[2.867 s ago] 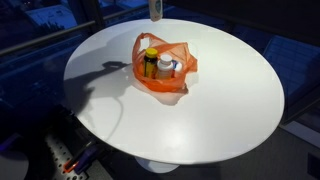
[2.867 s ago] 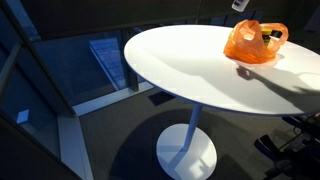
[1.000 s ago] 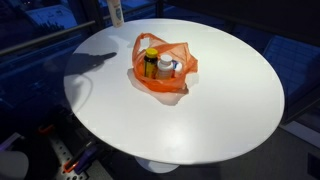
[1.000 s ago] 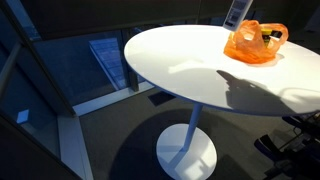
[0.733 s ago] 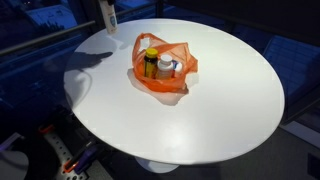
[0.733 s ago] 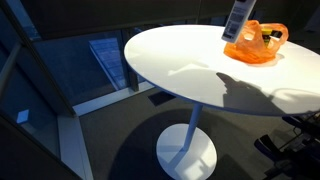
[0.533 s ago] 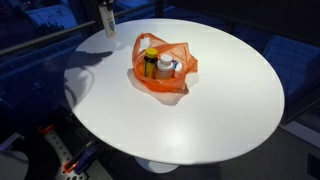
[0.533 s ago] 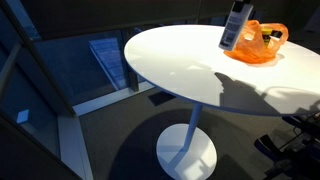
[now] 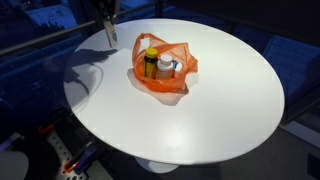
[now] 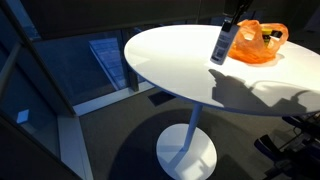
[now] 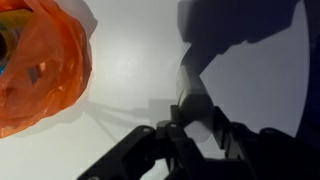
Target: Remove the roll on stick from the plastic bag and put it on the table
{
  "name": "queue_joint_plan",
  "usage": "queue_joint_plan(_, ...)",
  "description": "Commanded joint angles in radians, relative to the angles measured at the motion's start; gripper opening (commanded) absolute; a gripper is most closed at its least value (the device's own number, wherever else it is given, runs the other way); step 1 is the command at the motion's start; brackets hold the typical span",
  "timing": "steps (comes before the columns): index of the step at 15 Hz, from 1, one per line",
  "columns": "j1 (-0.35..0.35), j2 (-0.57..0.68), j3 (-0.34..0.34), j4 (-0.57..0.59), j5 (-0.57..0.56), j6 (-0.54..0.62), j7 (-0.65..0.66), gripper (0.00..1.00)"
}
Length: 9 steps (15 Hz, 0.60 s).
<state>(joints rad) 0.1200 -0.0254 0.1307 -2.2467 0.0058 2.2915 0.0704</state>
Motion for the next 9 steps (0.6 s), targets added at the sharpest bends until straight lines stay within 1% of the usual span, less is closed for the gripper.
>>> queue_joint_plan(1, 0.002, 0.013, 0.0, -0.013, -0.04, 0.043, 0.017, 0.13)
queue_joint_plan(5, 0.003, 0.032, -0.002, -0.017, -0.077, 0.061, 0.027, 0.14)
queue_joint_plan(6, 0.003, 0.036, -0.003, -0.016, -0.082, 0.061, 0.028, 0.15)
queue_joint_plan(7, 0.003, 0.038, -0.003, -0.016, -0.087, 0.06, 0.029, 0.19)
queue_joint_plan(8, 0.003, 0.041, -0.003, -0.015, -0.088, 0.058, 0.029, 0.27)
queue_joint_plan(9, 0.003, 0.042, -0.003, -0.014, -0.086, 0.053, 0.027, 0.59)
